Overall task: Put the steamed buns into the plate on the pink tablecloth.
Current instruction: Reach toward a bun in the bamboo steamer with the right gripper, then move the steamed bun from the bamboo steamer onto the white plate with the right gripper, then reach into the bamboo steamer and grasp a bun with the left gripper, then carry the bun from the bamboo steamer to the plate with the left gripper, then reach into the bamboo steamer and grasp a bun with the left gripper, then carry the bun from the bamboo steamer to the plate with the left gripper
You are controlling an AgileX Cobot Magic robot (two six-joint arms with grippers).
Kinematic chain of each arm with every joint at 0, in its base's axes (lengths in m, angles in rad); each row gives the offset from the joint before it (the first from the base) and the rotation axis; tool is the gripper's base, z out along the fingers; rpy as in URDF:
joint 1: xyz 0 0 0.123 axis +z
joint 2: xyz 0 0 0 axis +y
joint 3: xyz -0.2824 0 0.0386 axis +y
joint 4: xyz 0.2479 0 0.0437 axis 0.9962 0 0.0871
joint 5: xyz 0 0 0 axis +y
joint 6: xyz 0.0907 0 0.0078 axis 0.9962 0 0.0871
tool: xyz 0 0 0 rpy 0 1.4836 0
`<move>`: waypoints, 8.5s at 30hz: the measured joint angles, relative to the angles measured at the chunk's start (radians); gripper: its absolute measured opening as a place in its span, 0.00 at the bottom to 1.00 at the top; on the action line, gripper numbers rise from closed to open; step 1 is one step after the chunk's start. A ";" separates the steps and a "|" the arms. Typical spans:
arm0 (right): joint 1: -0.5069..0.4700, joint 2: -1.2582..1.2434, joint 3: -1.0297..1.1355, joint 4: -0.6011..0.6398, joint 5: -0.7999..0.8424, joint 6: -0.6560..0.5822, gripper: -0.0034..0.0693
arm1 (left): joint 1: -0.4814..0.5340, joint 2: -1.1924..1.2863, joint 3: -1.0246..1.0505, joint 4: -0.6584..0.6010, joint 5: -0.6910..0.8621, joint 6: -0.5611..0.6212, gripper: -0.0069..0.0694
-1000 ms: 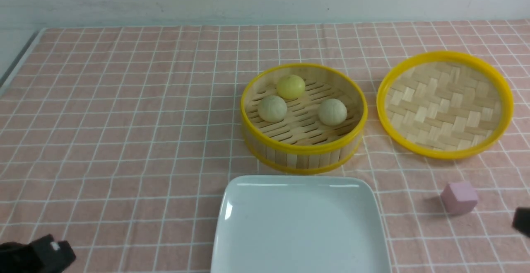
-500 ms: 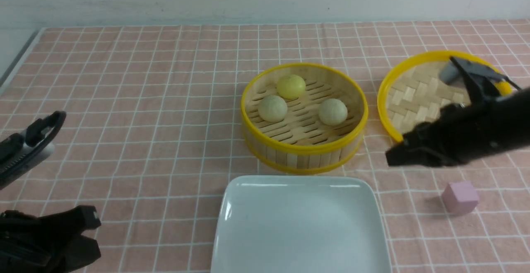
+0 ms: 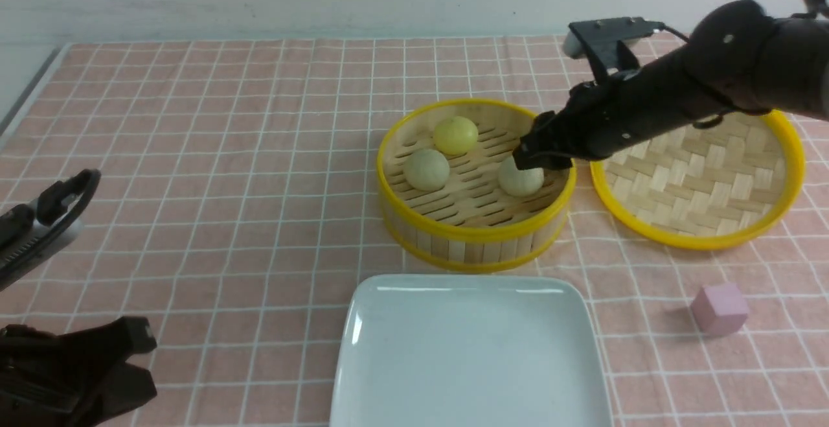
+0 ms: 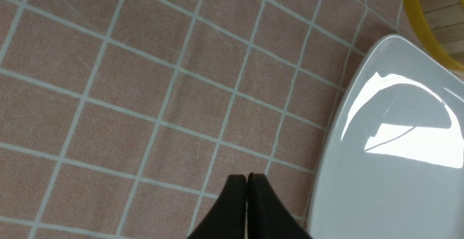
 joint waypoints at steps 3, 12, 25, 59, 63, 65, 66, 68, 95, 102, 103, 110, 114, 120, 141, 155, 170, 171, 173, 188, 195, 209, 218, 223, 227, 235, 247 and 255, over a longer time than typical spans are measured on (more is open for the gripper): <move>0.002 0.073 -0.021 -0.032 -0.062 0.013 0.51 | 0.000 0.000 0.000 0.000 -0.003 0.000 0.14; 0.003 0.106 -0.028 -0.005 -0.041 0.015 0.14 | 0.000 0.000 0.000 0.000 -0.023 0.000 0.15; 0.063 -0.409 0.149 0.020 0.415 0.037 0.07 | 0.000 0.000 -0.001 -0.001 -0.047 0.000 0.16; -0.229 -0.918 0.515 -0.215 0.570 0.139 0.03 | -0.001 0.165 -0.337 -0.045 0.126 0.164 0.21; -0.290 -1.078 0.581 -0.224 0.595 0.163 0.03 | -0.064 0.297 -0.442 -0.092 0.154 0.231 0.10; -0.294 -1.117 0.609 -0.223 0.588 0.165 0.03 | -0.108 0.346 -0.465 -0.115 0.150 0.246 0.09; -0.297 -1.162 0.647 -0.223 0.579 0.165 0.03 | -0.160 0.408 -0.499 -0.136 0.136 0.261 0.09; -0.297 -1.200 0.689 -0.223 0.560 0.165 0.03 | -0.235 0.497 -0.551 -0.146 0.107 0.271 0.09; -0.297 -1.224 0.753 -0.265 0.372 0.165 0.05 | -0.440 1.388 -1.426 0.155 0.078 0.283 0.46; -0.297 -1.224 0.763 -0.265 0.356 0.165 0.06 | -0.440 1.415 -1.431 0.195 0.065 0.283 0.22; -0.297 -1.224 0.767 -0.265 0.355 0.165 0.06 | -0.440 1.415 -1.432 0.196 0.072 0.283 0.17; -0.297 -1.224 0.803 -0.268 0.346 0.165 0.07 | -0.440 1.301 -1.431 0.155 0.177 0.272 0.12; -0.297 -1.224 0.803 -0.268 0.345 0.165 0.07 | -0.440 1.131 -1.433 0.141 0.339 0.265 0.12; -0.297 -1.224 0.803 -0.267 0.344 0.165 0.08 | -0.461 0.990 -1.384 0.095 0.449 0.257 0.12; -0.297 -1.224 0.803 -0.265 0.344 0.168 0.09 | -0.687 1.055 -0.850 0.247 0.136 -0.094 0.38; -0.297 -1.224 0.803 -0.264 0.344 0.168 0.12 | -0.643 1.132 -1.341 0.507 0.205 -0.344 0.20; -0.297 -1.224 0.803 -0.261 0.342 0.168 0.15 | -0.579 1.503 -1.764 0.500 0.157 -0.391 0.37; -0.297 -1.224 0.803 -0.261 0.342 0.168 0.15 | -0.579 1.519 -1.765 0.498 0.139 -0.391 0.42; -0.297 -1.224 0.803 -0.259 0.342 0.168 0.15 | -0.579 1.537 -1.765 0.500 0.110 -0.392 0.49; -0.297 -1.224 0.803 -0.200 0.342 0.168 0.18 | -0.579 1.573 -1.774 0.453 0.149 -0.343 0.12; -0.297 -1.224 0.803 -0.185 0.342 0.168 0.18 | -0.595 1.247 -1.769 0.443 0.430 -0.081 0.12; -0.297 -1.224 0.803 -0.181 0.342 0.168 0.20 | -0.667 0.838 -1.115 0.481 0.446 -0.034 0.12; -0.297 -1.224 0.803 -0.181 0.342 0.168 0.22 | -0.813 0.836 -0.709 0.446 0.240 -0.146 0.12; -0.297 -1.224 0.803 -0.180 0.342 0.168 0.22 | -0.922 0.836 -0.611 0.446 0.090 -0.198 0.12; -0.297 -1.224 0.803 -0.178 0.342 0.168 0.23 | -0.976 0.836 -0.604 0.449 -0.046 -0.204 0.13; -0.297 -1.224 0.803 -0.178 0.342 0.168 0.24 | -0.978 0.862 -0.604 0.461 -0.172 -0.212 0.15; -0.297 -1.372 0.691 -0.145 0.599 0.178 0.11 | -0.977 0.898 -0.601 0.490 -0.179 -0.359 0.57; -0.297 -1.667 0.667 -0.330 0.702 0.293 0.03 | -0.977 0.857 -0.601 0.532 -0.168 -0.359 0.67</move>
